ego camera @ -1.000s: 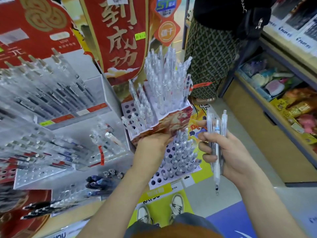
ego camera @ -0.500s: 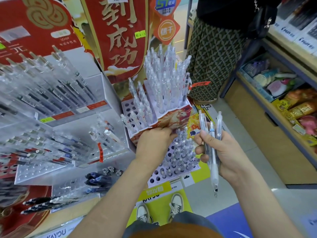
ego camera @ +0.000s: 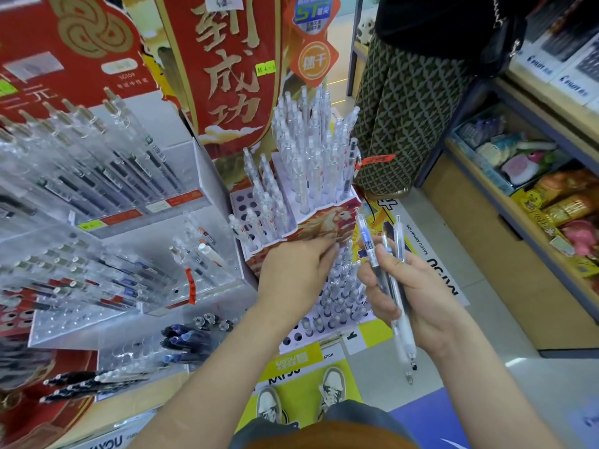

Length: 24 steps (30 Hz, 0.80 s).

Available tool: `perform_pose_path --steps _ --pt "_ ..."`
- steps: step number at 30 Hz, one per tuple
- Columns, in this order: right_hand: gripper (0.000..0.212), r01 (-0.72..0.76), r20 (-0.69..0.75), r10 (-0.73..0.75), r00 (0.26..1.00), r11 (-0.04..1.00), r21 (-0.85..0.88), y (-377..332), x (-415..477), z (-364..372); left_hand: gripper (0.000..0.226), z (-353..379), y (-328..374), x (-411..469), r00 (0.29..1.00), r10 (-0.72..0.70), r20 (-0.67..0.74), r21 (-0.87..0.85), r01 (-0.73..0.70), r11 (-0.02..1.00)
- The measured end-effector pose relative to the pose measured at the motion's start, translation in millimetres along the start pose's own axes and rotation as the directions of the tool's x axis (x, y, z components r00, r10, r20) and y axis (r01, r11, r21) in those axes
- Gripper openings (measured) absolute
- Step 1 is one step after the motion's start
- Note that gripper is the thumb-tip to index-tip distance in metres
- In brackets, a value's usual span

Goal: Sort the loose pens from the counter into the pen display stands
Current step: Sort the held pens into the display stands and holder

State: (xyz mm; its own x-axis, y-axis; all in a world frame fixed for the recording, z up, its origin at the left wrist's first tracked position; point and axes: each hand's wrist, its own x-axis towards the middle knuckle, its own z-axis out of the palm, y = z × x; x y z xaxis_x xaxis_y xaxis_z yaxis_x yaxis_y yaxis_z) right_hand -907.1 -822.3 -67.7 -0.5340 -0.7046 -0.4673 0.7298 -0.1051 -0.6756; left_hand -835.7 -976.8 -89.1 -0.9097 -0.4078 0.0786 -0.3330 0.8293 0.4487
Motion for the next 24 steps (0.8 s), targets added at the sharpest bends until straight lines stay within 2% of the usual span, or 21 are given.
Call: perform_pose_path --steps 1,2,3,4,5,6,10,13,17,21,24 --pt "0.009 -0.008 0.011 0.008 1.0 1.0 0.011 0.1 -0.8 0.5 0.022 -8.6 5.5 -3.3 0.995 -0.091 -0.029 -0.271 0.08 0.959" --pt "0.007 -0.014 0.024 0.014 1.0 1.0 0.011 0.1 -1.8 1.1 0.018 -17.3 10.2 -4.3 0.981 -0.194 0.018 -0.555 0.171 0.814" --pt "0.007 -0.018 0.04 0.018 0.999 1.0 -0.002 0.0 -2.7 1.9 0.019 -26.9 15.1 -4.4 0.964 -0.239 0.118 -0.764 0.242 0.598" --pt "0.007 -0.023 0.056 0.024 0.998 1.0 -0.018 0.0 -3.4 2.6 0.021 -34.7 18.5 -4.0 0.954 -0.216 0.208 -0.868 0.282 0.409" --pt "0.009 -0.029 0.071 0.031 0.997 0.999 -0.029 0.0 -4.2 3.4 0.022 -40.1 19.9 -3.2 0.949 -0.18 0.258 -0.904 0.303 0.3" --pt "0.01 -0.037 0.086 0.04 0.996 0.999 -0.03 -0.1 -5.0 4.0 0.023 -42.8 19.5 -2.5 0.948 -0.153 0.279 -0.914 0.311 0.259" --pt "0.017 -0.074 0.152 0.075 0.985 0.997 -0.015 0.0 -6.9 6.9 0.022 -44.5 15.9 -3.9 0.953 -0.118 0.279 -0.917 0.3 0.261" --pt "0.017 -0.1 0.203 0.104 0.974 0.994 -0.031 2.9 -7.4 10.5 0.02 -43.8 16.5 -5.4 0.953 -0.091 0.29 -0.928 0.303 0.217" --pt "0.018 -0.121 0.166 0.123 0.978 0.992 -0.017 4.8 -6.7 14.7 0.015 -43.9 15.2 -6.3 0.948 -0.186 0.257 -0.941 0.29 0.177" --pt "0.026 -0.053 0.072 0.07 0.995 0.975 -0.214 0.6 -7.4 21.8 0.014 -55.0 10.7 -9.9 0.941 -0.286 0.182 -0.953 0.24 0.183" --pt "0.028 -0.006 0.109 0.042 0.993 0.95 -0.312 -0.5 -7.6 33.5 0.013 -82.6 1.4 -16.5 0.95 -0.307 0.049 -0.967 0.122 0.223"
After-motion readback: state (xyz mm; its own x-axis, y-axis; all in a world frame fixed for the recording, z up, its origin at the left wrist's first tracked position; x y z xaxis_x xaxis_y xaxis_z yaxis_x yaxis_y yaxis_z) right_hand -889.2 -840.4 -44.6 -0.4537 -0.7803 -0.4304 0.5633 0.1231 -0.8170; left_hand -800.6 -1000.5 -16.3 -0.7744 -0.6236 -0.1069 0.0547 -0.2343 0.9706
